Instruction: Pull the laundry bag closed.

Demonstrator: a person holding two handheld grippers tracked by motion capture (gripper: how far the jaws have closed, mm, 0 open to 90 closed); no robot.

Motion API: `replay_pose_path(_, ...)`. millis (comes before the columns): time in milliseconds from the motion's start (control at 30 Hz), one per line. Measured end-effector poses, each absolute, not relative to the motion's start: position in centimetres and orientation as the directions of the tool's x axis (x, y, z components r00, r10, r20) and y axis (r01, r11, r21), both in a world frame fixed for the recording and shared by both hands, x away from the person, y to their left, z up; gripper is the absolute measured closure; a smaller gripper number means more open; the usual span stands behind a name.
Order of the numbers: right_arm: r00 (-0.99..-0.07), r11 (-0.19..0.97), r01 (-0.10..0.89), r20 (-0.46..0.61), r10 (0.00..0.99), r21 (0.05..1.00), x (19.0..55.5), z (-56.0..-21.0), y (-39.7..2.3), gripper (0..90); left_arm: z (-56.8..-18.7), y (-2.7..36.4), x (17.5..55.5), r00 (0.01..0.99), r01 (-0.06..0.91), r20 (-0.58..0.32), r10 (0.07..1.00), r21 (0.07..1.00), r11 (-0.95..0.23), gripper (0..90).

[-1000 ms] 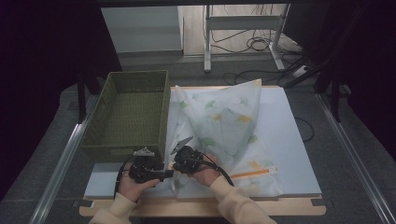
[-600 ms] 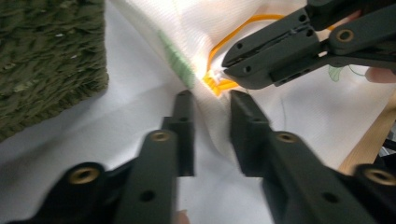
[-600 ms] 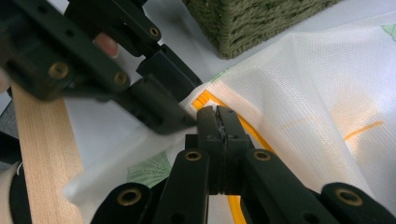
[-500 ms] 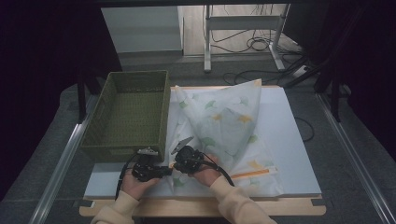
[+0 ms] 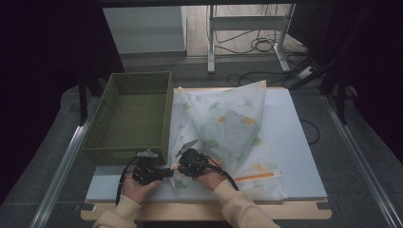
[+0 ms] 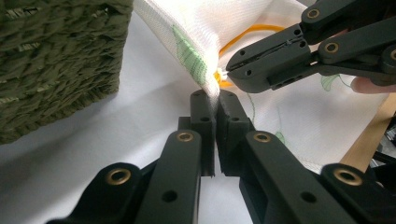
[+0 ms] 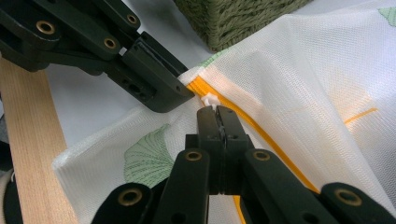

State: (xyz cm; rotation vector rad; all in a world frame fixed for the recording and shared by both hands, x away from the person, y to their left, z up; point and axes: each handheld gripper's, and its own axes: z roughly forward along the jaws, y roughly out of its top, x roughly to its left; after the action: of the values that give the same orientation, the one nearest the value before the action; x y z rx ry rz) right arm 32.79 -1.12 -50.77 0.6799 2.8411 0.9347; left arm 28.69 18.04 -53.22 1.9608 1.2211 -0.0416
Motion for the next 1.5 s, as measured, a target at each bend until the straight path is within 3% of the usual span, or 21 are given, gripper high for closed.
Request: replay_pose_path(1500, -0.881, 0.720, 0.424, 0.066, 0.469, 0.549, 32.8, -50.9, -5.2, 90.0, -52.6, 18.8, 28.0, 0.523, 0.737, -0.430, 0.736, 0.661, -0.138, 87.3)
